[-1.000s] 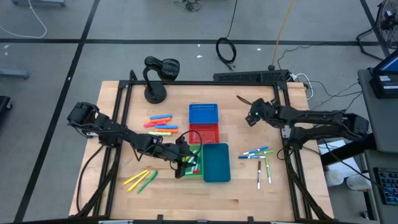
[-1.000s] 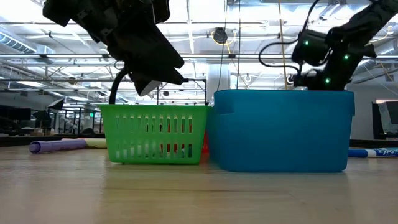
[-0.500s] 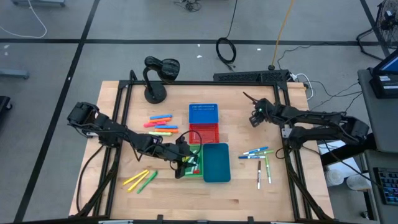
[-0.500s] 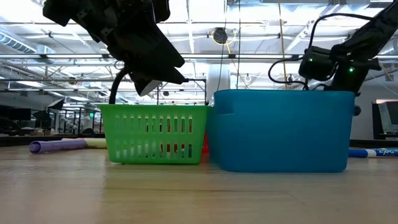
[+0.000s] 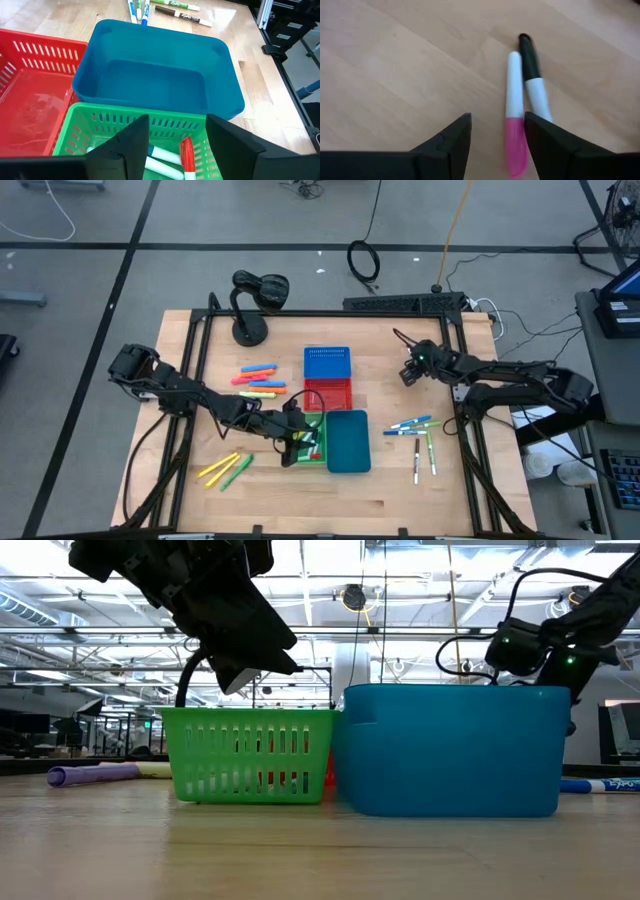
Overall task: Pick & Place Markers
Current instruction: Put the small pink highlighter pen into the green bin
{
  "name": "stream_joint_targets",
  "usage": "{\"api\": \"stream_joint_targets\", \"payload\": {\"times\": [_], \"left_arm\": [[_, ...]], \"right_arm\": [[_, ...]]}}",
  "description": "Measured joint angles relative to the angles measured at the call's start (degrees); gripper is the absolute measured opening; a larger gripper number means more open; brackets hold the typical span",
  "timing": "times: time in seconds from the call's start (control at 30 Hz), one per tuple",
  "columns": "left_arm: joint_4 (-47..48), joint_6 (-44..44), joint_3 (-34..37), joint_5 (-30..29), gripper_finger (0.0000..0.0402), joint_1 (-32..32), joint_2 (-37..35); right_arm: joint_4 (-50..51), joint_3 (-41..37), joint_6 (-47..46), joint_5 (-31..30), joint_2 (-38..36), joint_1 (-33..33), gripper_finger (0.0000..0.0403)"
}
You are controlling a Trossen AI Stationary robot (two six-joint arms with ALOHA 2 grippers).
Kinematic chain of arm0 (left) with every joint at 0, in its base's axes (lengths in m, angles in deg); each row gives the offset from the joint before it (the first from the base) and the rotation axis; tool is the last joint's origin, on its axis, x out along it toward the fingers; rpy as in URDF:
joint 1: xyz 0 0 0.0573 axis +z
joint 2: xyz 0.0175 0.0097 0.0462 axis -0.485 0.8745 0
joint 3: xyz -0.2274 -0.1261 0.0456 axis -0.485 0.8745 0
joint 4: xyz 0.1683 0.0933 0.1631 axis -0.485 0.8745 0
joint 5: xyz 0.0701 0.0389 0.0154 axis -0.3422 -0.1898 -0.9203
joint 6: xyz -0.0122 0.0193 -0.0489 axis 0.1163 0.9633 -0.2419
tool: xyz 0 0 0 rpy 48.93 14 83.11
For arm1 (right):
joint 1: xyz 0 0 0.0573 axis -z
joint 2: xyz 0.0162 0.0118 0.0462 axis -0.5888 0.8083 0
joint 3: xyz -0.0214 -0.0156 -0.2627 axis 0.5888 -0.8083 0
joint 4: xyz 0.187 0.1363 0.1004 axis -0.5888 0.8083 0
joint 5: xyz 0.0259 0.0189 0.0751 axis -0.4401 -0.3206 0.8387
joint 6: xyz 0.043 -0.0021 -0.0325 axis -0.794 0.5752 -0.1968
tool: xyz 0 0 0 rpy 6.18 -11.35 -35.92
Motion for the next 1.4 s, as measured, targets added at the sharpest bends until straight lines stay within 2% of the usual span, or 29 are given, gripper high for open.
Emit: {"api": "stream_joint_targets", "payload": {"times": [0.13,0.57,0.73,0.9,1.03,1.13,1.4], "left_arm": [[0.0,0.0,0.0,0.0,0.0211,0.0,0.0],[-0.4,0.2,0.0,-1.5,0.0214,0.0,0.0],[-0.4,1.1,0.0,-1.5,0.0214,0.0,0.0],[-0.4,1.1,0.0,-1.5,0.0214,0.0,0.0],[-0.4,1.2,0.0,-1.5,0.0214,0.0,0.0],[-0.4,1.3,0.0,-1.5,0.0214,0.0,0.0],[-0.4,1.7,0.0,-1.5,0.0214,0.0,0.0]], "right_arm": [[-2.0,-1.1,0.5,2.7,0.0,1.3,0.0163],[-14.7,-6.8,2.3,2.7,0.0,4.0,0.0129],[-14.9,-7.0,2.7,2.8,0.0,4.0,0.0092],[-14.9,-7.0,3.2,2.7,0.0,4.0,0.0032],[-14.9,-7.0,3.9,3.2,0.0,4.0,0.0025],[-15.7,-7.0,5.1,6.2,0.0,4.1,0.0025],[-23.4,-7.2,5.7,22.6,0.1,3.6,0.0025]]}}
